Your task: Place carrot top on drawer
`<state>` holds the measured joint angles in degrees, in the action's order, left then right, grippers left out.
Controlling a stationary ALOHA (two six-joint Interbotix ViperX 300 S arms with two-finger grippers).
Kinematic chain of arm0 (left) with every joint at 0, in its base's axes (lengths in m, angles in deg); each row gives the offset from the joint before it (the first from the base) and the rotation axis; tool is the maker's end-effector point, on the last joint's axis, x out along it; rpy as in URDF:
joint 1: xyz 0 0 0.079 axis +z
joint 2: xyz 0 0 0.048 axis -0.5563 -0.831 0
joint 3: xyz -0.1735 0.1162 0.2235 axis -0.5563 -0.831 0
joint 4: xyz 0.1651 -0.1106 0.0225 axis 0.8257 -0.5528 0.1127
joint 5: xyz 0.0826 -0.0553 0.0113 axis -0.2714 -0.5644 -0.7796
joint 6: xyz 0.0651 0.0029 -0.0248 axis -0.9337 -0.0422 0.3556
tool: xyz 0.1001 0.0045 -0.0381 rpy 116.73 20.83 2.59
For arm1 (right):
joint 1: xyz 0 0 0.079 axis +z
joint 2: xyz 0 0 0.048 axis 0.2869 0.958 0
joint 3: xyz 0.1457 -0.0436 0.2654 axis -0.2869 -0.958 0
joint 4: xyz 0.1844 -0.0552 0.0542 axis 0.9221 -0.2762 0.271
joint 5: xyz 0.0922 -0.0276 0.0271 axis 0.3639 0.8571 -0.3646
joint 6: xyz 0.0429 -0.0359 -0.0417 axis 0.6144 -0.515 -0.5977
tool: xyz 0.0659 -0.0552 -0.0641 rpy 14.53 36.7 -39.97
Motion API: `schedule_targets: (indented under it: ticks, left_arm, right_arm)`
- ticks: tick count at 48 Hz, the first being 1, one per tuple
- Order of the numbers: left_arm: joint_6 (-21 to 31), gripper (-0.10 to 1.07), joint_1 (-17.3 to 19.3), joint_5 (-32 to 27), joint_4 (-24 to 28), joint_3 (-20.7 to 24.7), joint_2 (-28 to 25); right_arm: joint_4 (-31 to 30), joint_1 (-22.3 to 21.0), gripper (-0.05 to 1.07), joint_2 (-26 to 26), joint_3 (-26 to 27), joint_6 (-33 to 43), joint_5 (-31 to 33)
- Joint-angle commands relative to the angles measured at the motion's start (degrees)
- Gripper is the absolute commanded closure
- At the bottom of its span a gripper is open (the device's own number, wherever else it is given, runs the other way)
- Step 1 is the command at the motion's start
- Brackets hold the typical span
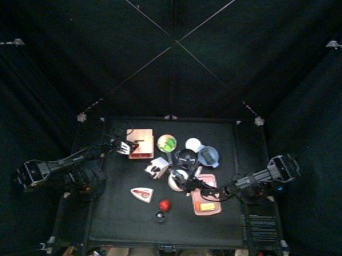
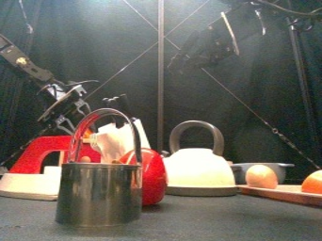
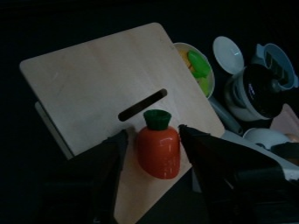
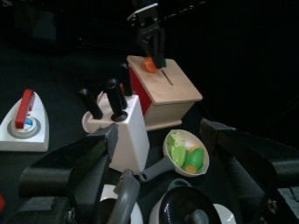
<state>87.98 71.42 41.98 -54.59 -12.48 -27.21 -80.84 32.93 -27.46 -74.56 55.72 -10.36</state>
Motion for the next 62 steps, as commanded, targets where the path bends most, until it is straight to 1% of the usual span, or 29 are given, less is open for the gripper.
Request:
schedule_targets:
  ticks: [1, 29, 43, 54, 62]
  left_arm:
    - [0.0, 0.01, 0.3, 0.7, -0.1, 0.8, -0.1]
    - [-0.1, 0.01, 0.3, 0.9, 0.1, 0.6, -0.2]
    - [-0.3, 0.01, 0.3, 3.0, 1.0, 0.8, 1.6]
    - [-0.3, 0.01, 0.1, 3.1, 1.0, 0.5, 1.8]
    - [-0.3, 0.01, -0.2, 3.1, 1.1, 0.7, 2.2]
  right_arm:
    - [-0.3, -0.3, -0.02, -0.8, 1.4, 0.1, 0.2]
    - [-0.3, -0.3, -0.02, 0.0, 1.7, -0.4, 0.2]
    - [-0.3, -0.3, -0.02, 0.0, 1.8, -0.4, -0.7]
    - [-0.3, -0.3, -0.02, 0.0, 1.9, -0.4, -0.8]
    - [1.8, 0.1, -0.02, -0.1, 1.9, -0.4, -1.0]
